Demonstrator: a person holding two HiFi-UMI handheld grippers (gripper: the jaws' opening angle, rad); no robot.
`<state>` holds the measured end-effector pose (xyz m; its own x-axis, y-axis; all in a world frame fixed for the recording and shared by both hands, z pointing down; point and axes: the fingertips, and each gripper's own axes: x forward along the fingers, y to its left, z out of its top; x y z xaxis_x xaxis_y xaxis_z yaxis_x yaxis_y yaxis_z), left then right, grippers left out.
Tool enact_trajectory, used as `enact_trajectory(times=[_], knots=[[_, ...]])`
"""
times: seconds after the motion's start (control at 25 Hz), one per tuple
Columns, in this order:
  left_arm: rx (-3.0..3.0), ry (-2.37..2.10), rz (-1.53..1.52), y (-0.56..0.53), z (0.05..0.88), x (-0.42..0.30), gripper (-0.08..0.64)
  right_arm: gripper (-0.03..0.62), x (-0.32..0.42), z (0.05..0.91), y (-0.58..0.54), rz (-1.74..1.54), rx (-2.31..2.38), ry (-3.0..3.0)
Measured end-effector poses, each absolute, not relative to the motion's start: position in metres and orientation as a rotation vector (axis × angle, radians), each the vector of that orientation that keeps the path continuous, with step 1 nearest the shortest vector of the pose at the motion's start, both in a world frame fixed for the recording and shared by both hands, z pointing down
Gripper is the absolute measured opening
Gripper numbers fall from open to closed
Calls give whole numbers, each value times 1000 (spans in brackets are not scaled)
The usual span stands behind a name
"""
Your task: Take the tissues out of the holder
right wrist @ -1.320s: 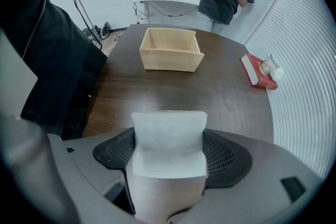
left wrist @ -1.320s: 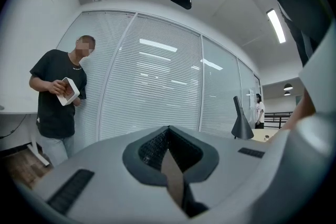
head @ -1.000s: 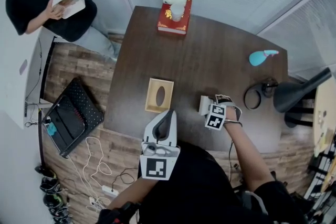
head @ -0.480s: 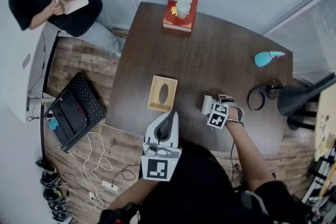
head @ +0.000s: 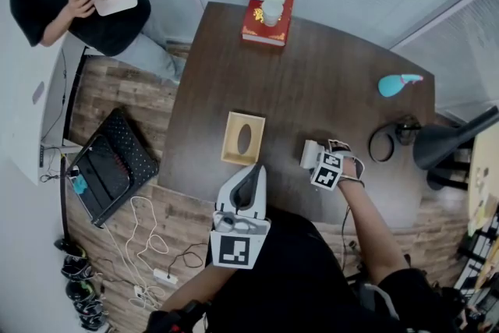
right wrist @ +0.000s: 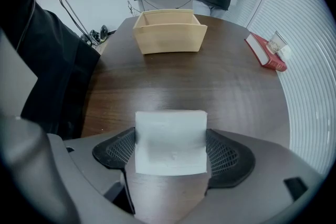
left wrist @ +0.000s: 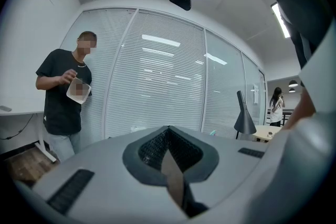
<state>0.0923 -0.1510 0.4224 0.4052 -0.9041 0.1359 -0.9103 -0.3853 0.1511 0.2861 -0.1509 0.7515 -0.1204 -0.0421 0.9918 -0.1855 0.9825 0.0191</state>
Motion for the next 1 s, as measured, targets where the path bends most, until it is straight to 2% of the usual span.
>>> enact_trajectory(times=[0.6, 1.0], knots=[[2492, -1549, 19, -157, 419, 90, -2, 413, 288, 716, -160, 208, 355, -1760], [2554, -1468, 2, -164, 412, 93, -2, 411, 251, 660, -171, 335, 559, -1977]])
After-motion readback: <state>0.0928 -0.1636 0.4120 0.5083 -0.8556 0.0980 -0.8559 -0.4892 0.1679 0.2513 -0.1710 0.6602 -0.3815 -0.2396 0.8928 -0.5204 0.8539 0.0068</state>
